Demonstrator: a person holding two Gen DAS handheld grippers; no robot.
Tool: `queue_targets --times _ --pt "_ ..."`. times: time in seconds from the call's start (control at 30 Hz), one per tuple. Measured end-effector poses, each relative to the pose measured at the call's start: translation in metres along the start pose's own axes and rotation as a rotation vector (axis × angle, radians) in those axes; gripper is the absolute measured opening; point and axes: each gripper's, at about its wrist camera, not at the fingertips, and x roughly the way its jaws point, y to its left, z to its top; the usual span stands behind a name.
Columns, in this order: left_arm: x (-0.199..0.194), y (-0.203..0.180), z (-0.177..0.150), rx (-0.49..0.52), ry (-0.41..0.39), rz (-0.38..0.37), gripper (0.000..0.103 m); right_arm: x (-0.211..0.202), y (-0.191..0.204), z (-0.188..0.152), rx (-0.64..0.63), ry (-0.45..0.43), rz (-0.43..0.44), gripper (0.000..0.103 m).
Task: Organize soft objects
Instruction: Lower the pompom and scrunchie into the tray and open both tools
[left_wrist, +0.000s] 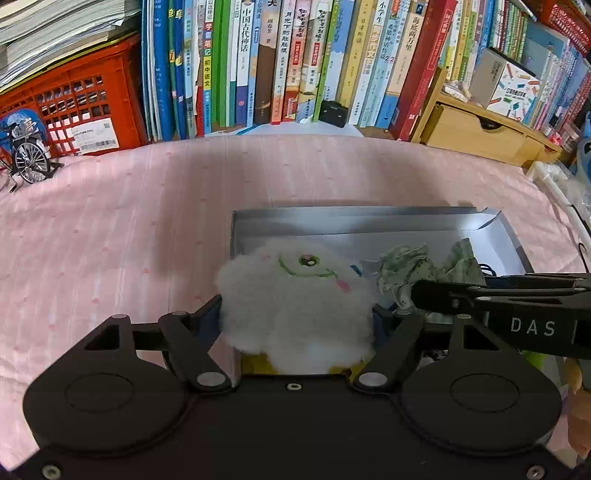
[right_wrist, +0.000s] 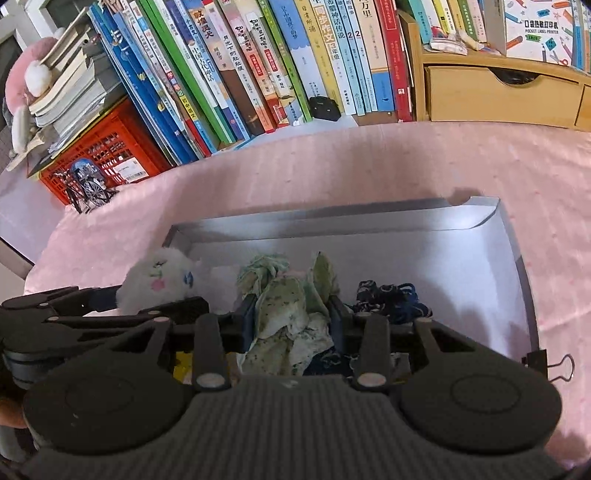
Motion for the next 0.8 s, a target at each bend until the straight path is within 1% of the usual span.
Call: queue_targets --times 0.07,0.13,0.2,0.4,0.67,0.8 --pt "-0.002 0.0 0.001 0.006 0.001 0.017 0.076 0.001 0.001 0.001 -0.011 0.003 -0.001 0.052" --pt "-0.005 0.002 0.001 0.005 -0.004 0.023 0.078 0.001 0.002 0.001 -0.018 0.001 -0.003 0.058" --pt "-0.009 0.004 0.0 -0.005 -0.01 0.021 0.081 -0.001 0.001 0.001 -0.019 -0.005 -0.001 0.061" --pt "-0.029 0.003 -0.002 0.003 -0.049 0.038 0.083 -0.012 0.004 -0.002 -0.047 -0.024 -0.003 0.07" --pt "-0.061 -0.007 -0.012 0.022 -0.116 0.03 0.085 -0.043 0.006 -0.01 -0.086 -0.084 0.004 0.078" --pt "-0.08 -0.015 -0.019 0.041 -0.156 0.023 0.086 -0.066 0.012 -0.017 -0.133 -0.132 0.01 0.082"
